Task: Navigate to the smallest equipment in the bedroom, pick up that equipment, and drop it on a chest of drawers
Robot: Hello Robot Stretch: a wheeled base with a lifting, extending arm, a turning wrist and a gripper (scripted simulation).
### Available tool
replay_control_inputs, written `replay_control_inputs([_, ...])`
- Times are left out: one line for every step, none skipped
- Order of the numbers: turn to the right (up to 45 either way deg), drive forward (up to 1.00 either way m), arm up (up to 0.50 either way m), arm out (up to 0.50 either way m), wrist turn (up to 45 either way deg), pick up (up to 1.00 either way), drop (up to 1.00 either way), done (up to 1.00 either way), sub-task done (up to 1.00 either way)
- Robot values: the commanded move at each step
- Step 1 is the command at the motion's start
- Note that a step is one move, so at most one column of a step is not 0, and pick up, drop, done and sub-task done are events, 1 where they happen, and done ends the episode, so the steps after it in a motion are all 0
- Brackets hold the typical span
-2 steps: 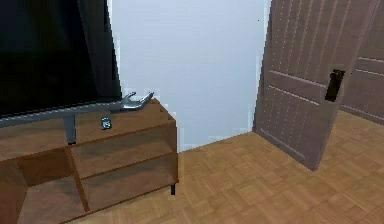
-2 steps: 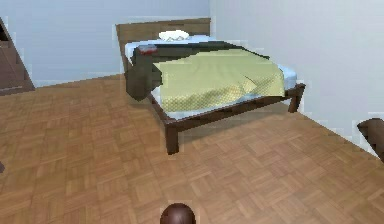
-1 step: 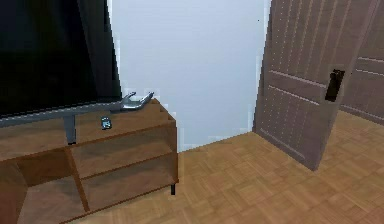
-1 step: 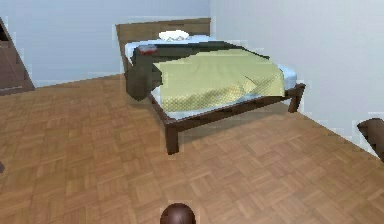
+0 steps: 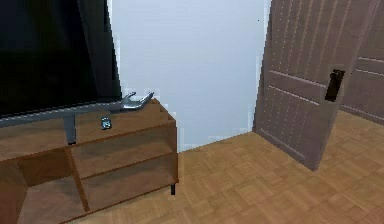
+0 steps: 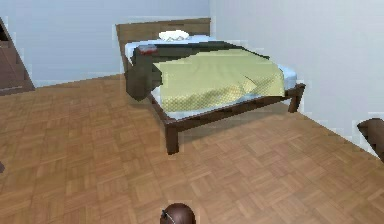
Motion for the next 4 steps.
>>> replay_control_inputs([0.0, 0.0, 0.0, 0.0, 27.0, 0.0, 0.0, 0.0, 0.0])
replay_control_inputs([0.0, 0.0, -0.3, 0.0, 0.0, 0.0, 0.0, 0.0, 0.0])
replay_control_inputs([0.0, 0.0, 0.0, 0.0, 0.0, 1.0, 0.0, 0.0, 0.0])
replay_control_inputs([0.0, 0.0, 0.1, 0.0, 0.0, 0.0, 0.0, 0.0, 0.0])
